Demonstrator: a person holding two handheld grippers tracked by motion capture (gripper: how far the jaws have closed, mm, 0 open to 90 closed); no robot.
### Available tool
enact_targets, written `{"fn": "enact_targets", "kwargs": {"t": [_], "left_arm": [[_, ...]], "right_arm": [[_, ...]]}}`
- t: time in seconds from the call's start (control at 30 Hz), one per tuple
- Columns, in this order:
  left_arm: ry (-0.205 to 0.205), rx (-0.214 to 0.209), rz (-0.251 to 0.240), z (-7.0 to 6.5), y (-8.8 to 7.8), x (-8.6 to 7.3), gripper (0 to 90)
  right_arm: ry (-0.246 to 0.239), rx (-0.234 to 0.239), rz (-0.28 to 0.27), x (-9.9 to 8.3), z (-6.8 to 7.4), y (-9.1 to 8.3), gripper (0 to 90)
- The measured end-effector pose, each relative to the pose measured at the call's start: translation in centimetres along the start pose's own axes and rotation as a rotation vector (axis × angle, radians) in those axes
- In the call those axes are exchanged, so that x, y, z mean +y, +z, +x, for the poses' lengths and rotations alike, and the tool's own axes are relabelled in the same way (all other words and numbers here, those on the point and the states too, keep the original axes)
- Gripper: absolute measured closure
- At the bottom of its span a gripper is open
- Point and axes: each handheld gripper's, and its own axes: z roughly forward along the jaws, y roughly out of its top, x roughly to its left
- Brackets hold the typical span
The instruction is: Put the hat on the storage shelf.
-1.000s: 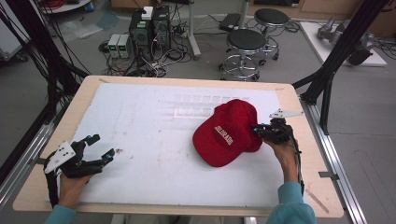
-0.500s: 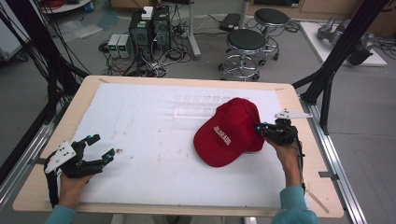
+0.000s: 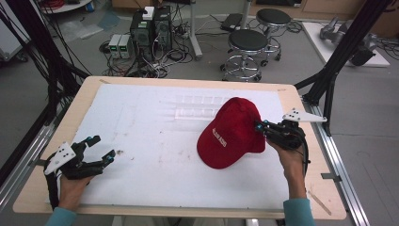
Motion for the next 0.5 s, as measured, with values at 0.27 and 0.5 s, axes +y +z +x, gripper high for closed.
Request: {"fn": "enact_targets", "kwargs": {"t": [0.27,0.5], "left_arm": [[-0.001,-0.002,-0.001,0.0,0.0,0.0,15.7],[-0.006,-0.004,0.001,0.1,0.0,0.0,15.7]], "right_arm": [[-0.055,0.055,-0.056,2.0,4.4,-0.2,86.6],[-0.113,0.108,-0.074,4.1,7.4,0.7,86.6]]}}
